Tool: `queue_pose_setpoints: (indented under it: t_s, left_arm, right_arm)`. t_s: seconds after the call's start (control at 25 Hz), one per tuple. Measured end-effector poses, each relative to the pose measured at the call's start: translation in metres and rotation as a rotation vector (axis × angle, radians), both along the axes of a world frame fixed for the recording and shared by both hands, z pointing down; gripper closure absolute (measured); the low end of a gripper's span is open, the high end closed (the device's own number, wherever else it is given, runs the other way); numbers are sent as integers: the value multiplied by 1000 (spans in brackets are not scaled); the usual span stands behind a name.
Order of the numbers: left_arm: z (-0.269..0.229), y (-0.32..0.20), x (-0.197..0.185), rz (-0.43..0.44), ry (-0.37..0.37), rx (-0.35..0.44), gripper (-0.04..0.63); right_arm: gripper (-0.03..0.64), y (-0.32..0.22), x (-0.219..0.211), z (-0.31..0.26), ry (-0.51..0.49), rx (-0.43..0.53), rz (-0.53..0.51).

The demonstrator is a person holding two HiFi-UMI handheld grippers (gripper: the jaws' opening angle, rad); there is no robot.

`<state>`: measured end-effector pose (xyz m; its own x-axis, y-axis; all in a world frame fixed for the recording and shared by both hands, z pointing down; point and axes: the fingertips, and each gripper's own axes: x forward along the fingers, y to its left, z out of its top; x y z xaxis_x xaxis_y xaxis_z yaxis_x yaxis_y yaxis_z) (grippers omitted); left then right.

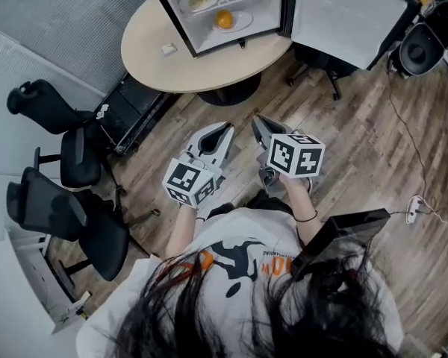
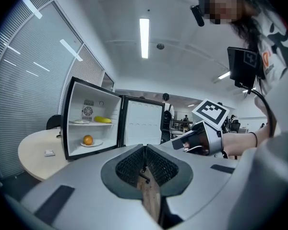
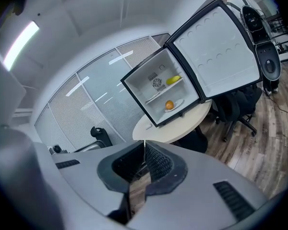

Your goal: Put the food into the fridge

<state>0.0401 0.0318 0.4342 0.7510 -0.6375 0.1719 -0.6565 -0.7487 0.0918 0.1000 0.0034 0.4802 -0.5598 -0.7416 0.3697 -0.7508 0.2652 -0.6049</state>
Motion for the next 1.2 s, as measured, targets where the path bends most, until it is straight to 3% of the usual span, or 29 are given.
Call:
queue_pose_setpoints:
  t_s: [0.28, 0.64, 1.2]
  left_arm:
    - [5, 14, -29, 8, -29, 0, 581]
    - [6, 15, -73, -19, 9, -11, 581]
    - [3, 5, -84, 0, 38, -5, 581]
  right_arm:
    - [594, 10, -27, -1, 5, -15, 14]
    - [594, 18, -65, 0, 6, -27, 5]
    - [594, 13, -76, 0, 52, -29, 12]
